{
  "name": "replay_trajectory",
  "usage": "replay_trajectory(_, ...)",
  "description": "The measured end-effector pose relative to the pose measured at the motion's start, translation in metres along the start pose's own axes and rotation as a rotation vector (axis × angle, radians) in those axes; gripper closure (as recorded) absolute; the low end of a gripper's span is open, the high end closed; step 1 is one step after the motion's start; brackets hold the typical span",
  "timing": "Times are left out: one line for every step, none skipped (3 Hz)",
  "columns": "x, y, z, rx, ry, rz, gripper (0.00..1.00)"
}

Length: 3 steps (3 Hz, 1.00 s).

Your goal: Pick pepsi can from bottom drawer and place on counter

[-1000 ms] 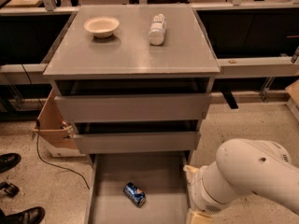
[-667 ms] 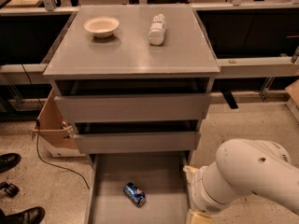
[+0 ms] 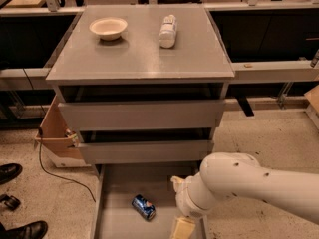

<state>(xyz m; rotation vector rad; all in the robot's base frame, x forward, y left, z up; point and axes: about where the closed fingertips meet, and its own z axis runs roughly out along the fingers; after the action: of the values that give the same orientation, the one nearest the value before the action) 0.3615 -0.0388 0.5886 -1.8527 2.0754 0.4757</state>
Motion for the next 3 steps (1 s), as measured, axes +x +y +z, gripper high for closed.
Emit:
replay_trajectory(-0.016, -0.027, 0.055, -0.005, -0.044, -0.017, 0.00)
replay_trajectory(-0.024, -0.055, 0.105, 0.012, -0.068, -0.030, 0.00)
replay_trajectory(-0.017, -0.078, 0.150, 0.019, -0.094, -0.027, 0.00)
